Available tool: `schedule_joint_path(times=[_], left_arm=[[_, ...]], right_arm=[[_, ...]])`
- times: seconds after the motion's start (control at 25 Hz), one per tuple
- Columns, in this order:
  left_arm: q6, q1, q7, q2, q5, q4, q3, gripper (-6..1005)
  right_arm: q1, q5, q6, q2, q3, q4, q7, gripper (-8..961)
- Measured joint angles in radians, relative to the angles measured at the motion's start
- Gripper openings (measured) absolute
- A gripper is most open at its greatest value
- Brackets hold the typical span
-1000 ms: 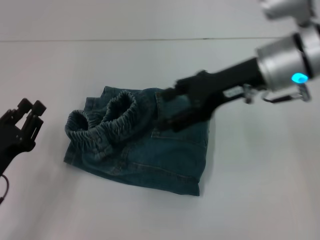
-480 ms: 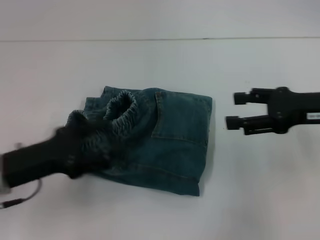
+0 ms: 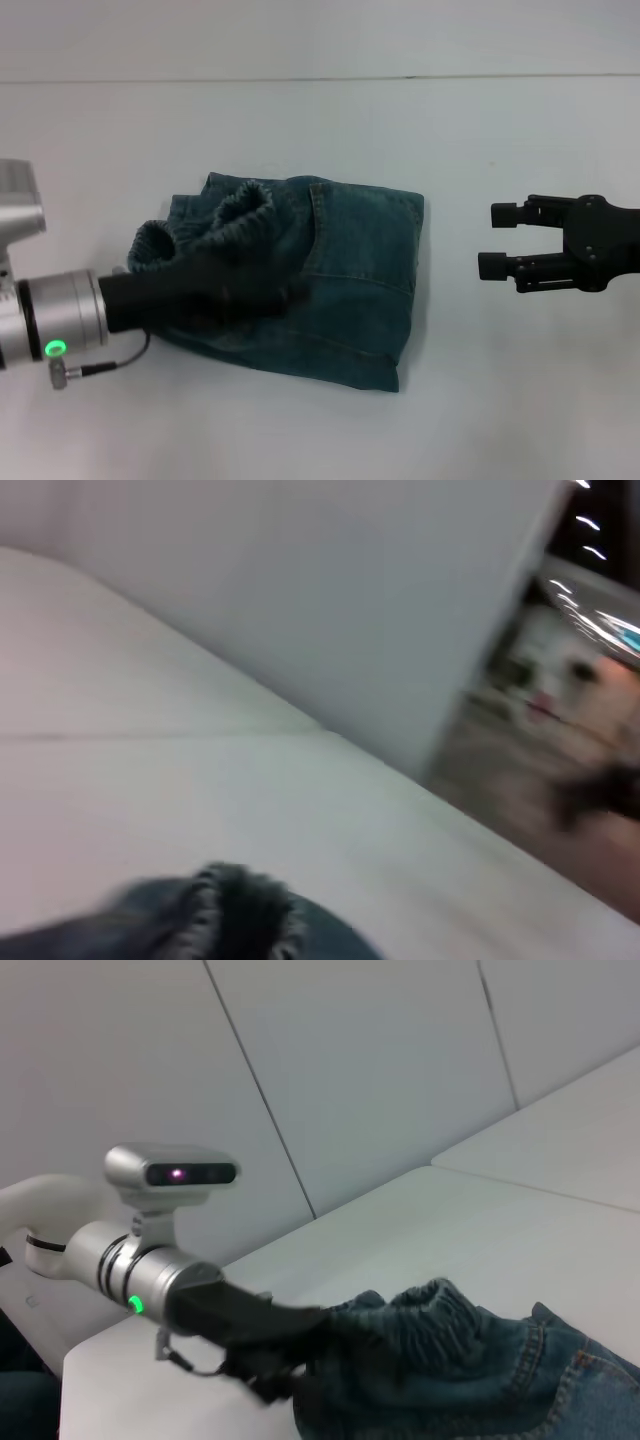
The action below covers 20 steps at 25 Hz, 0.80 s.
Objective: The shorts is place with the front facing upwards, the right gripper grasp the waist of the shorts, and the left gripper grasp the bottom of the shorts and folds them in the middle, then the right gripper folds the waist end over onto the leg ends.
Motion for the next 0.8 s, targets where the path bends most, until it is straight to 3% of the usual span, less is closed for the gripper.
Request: schedule_joint_path(times=[0.16, 0.48, 0.8], left_arm=[[-0.077, 0.019, -0.013, 0.0, -0.053, -0.006, -0.048, 922], [-0.243, 0.048, -0.012, -0.002, -0.107, -0.035, -0.058, 920], [-0.187, 0.081, 0.025, -0.003, -0.175, -0.045, -0.077, 919]], right_arm=[[0.0, -0.001, 0.0, 0.0, -0.006, 0.013, -0.01, 939], [0.02, -0.002, 0.0, 0.003, -0.014, 0.036, -0.025, 940], [0.032, -0.002, 0.0, 0.009, -0.034, 0.037, -0.026, 940]])
